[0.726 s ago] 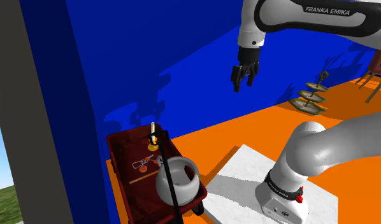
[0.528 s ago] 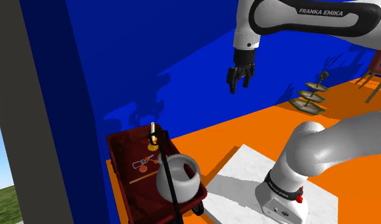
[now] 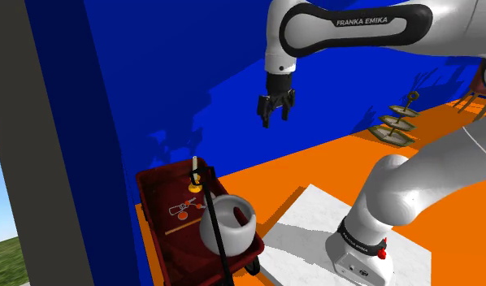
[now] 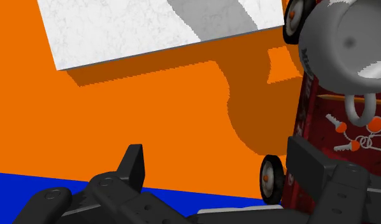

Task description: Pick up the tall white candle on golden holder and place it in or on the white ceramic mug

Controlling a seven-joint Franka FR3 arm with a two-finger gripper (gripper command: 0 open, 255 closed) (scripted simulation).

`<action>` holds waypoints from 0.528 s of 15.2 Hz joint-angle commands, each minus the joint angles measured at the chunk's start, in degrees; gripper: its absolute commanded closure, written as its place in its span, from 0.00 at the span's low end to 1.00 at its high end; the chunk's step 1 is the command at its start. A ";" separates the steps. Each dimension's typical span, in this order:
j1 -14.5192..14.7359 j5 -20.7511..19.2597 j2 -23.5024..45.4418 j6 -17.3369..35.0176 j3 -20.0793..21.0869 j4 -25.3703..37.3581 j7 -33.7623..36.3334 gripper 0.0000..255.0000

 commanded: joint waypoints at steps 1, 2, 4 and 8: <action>0.72 1.15 3.51 2.38 1.50 1.06 2.04 0.00; 0.97 1.52 5.32 3.36 2.06 1.85 2.80 0.00; 1.46 2.14 9.01 5.21 3.14 3.66 4.31 0.00; 2.43 2.87 16.70 8.38 5.12 8.10 7.28 0.00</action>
